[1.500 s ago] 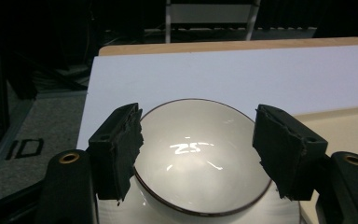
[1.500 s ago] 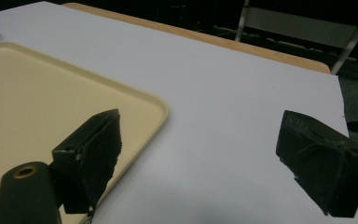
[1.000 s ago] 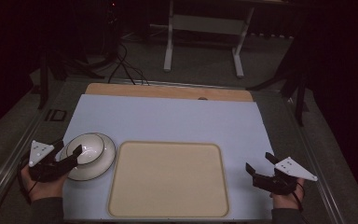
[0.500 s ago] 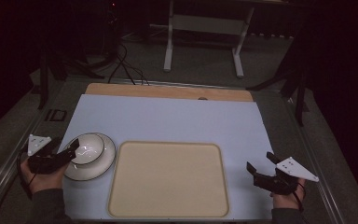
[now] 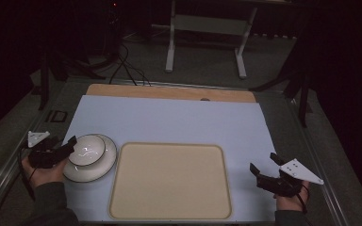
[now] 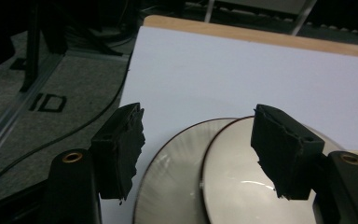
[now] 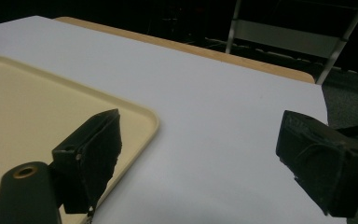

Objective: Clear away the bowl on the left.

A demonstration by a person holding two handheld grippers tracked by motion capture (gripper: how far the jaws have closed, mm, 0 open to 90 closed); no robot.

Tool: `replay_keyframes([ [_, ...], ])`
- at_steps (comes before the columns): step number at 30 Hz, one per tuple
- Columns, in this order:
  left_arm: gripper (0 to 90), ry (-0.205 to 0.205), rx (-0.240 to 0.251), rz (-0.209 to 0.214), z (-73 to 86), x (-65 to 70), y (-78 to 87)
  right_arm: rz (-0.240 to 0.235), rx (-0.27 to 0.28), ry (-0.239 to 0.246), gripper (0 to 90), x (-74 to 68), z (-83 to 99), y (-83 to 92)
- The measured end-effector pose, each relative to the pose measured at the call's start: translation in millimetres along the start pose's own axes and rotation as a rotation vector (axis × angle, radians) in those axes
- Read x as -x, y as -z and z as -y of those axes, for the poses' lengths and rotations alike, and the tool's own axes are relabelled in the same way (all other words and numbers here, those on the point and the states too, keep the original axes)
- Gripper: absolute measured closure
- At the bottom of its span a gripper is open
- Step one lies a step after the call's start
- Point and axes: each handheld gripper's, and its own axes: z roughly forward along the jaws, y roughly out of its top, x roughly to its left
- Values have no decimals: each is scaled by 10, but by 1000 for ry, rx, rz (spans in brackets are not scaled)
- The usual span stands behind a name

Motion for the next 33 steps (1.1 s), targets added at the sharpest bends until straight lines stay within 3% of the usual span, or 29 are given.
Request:
replay_keyframes([
  [5, 365, 0, -42, -11, 17, -28, -75, 0, 1, 4, 138, -3, -4, 7],
  [11, 427, 37, -90, -9, 48, -75, -135, 5, 0, 4, 138, -2, -5, 7],
  [21, 504, 2, -144, -8, 69, -14, -197, 14, 0, 3, 138, 3, -3, 10],
  [30, 623, 9, -219, 35, 95, -25, -250, 19, 0, -1, 138, 8, -4, 15],
  [33, 649, 37, -228, 58, 103, -41, -260, 21, 1, -2, 138, 8, -4, 18],
])
